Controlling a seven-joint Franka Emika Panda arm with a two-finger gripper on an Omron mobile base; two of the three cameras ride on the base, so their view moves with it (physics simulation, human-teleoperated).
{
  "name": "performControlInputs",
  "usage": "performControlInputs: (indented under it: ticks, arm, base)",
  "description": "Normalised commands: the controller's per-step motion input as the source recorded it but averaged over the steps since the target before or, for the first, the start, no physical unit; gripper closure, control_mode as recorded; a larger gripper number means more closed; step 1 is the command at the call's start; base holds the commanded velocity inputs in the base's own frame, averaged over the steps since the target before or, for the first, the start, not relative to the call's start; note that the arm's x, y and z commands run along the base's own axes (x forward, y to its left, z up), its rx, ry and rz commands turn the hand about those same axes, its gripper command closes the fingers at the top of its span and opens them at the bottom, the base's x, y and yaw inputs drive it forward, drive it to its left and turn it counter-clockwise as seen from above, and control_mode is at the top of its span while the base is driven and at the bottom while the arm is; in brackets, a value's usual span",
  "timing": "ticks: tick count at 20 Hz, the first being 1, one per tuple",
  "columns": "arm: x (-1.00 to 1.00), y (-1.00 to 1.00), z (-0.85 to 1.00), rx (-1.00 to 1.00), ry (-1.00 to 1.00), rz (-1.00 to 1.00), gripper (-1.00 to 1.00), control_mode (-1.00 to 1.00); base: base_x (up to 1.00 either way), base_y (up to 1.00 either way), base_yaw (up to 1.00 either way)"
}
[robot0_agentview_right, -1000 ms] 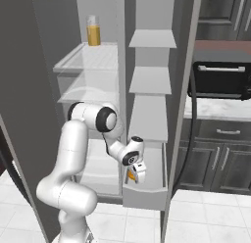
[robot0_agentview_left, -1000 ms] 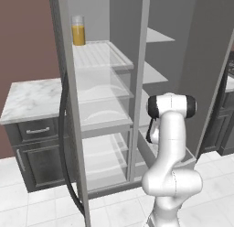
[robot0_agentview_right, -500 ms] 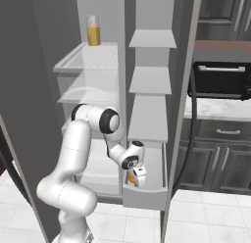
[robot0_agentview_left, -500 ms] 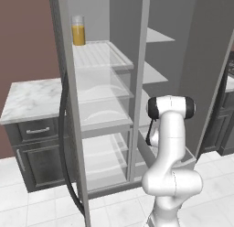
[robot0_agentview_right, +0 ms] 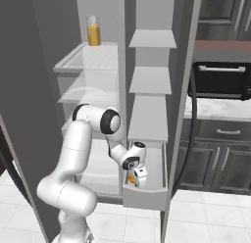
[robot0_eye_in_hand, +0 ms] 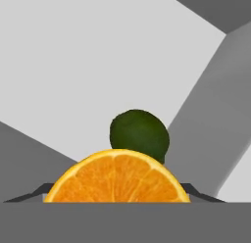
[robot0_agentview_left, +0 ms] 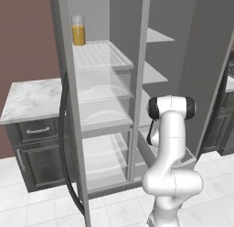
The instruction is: Take the orange and lime from the fridge shelf and place them in the freezer drawer to begin freezing them.
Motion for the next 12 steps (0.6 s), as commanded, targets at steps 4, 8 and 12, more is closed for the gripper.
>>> performControlInputs:
  ticks: [4,8,12]
  arm:
    - [-0.26,-0.17,-0.11,0.02,-0.02,0.00,1.00,-1.00]
    - [0.00,-0.34,0.03,0.00,-0.03,0.00,1.00,-1.00]
    - [0.00,-0.19,-0.13,0.00,0.00,0.00,1.00,-1.00]
  base:
    - [0.00,0.00,0.00]
    - [0.00,0.00,0.00]
    - [0.00,0.00,0.00]
